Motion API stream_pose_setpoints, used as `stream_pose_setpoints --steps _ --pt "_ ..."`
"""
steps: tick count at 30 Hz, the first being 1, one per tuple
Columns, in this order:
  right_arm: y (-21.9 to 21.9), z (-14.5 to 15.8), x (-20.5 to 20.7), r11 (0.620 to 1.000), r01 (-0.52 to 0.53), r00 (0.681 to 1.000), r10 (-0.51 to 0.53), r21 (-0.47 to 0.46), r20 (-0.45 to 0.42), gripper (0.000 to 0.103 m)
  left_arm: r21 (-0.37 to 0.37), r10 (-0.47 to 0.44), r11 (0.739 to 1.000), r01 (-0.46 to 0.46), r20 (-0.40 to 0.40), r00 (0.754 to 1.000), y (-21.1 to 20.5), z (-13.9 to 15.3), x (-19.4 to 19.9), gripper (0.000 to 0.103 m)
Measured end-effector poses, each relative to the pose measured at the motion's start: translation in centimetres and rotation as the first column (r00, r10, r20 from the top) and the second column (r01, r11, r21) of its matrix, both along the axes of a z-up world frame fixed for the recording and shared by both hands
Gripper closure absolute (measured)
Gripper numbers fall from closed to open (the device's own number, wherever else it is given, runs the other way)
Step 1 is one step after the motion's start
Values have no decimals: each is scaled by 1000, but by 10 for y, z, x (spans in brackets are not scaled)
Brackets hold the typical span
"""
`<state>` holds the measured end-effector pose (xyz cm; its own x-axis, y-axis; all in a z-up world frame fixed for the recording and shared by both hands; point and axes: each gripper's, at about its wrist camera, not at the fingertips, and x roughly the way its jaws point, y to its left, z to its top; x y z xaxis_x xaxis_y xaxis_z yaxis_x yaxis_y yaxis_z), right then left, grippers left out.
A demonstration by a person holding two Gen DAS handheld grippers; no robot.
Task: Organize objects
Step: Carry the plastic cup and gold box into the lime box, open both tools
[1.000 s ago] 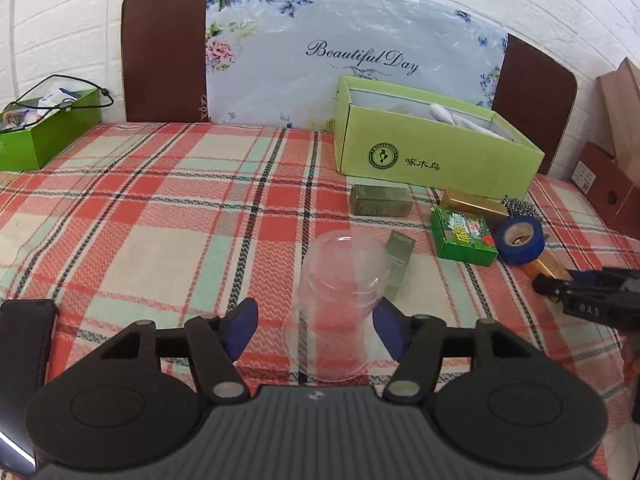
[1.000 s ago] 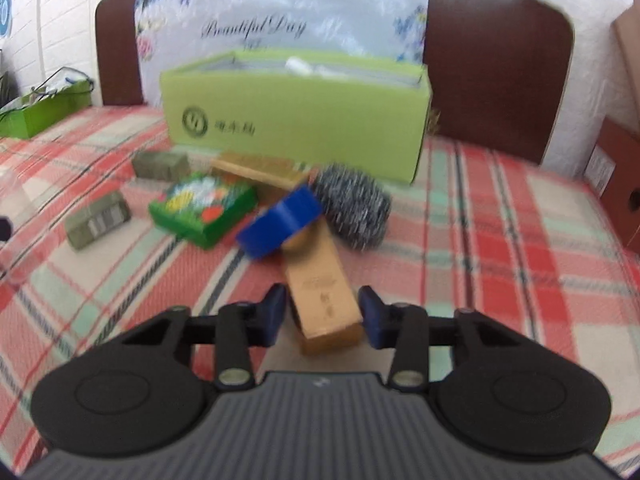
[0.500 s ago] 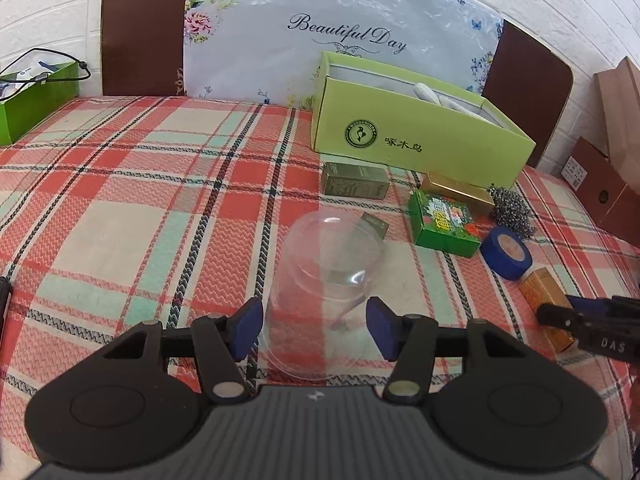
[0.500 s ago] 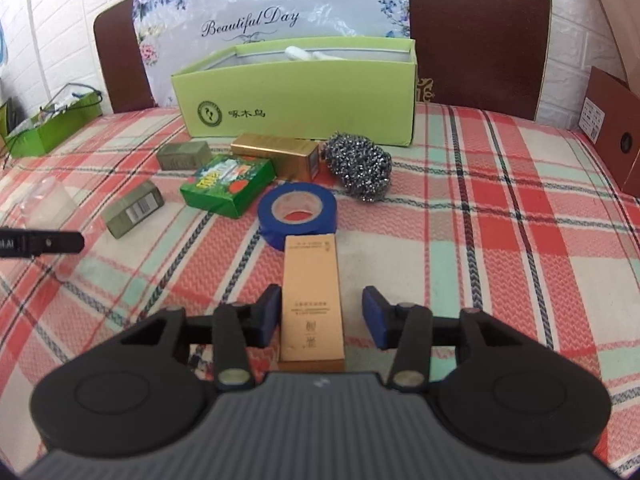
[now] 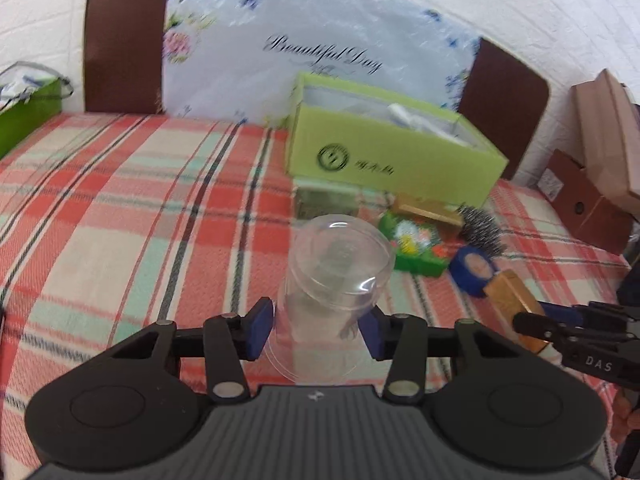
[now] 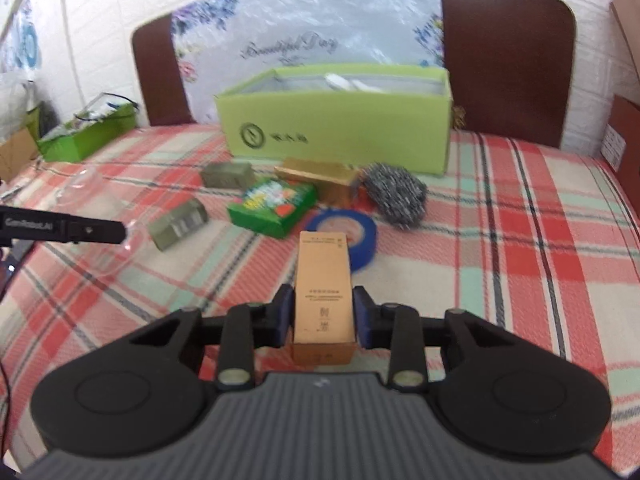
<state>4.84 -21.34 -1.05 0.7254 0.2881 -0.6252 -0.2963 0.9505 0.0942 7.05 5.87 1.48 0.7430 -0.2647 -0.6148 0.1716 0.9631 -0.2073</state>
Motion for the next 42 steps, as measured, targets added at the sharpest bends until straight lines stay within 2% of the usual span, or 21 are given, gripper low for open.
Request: stream_pose_setpoints --steps 7,11,17,28,38,39,40,42 --pt "5 46 18 999 -27 992 23 24 123 72 -52 -40 998 46 112 993 -22 48 21 54" --pt "2 69 42 1000 -23 982 23 -1 189 72 -74 -45 996 58 159 986 -38 70 42 54" --pt "0 88 98 996 2 966 20 -84 259 72 -55 -30 998 42 195 980 -56 91 86 54" --pt "-13 62 211 994 61 978 -42 -87 204 72 -17 31 999 -29 123 992 -61 71 186 53" --pt "-9 25 273 997 47 990 -39 -59 132 71 -8 57 998 -56 86 995 -67 50 237 52" --pt "-8 22 276 997 41 992 -34 -58 121 72 -4 66 998 -66 102 993 -68 48 239 50" --pt "-8 19 278 997 42 992 -34 -66 121 70 3 76 997 -77 127 989 -68 46 238 34" --pt "-6 14 278 996 39 990 -28 -82 138 55 38 79 996 -87 159 984 -71 43 236 13"
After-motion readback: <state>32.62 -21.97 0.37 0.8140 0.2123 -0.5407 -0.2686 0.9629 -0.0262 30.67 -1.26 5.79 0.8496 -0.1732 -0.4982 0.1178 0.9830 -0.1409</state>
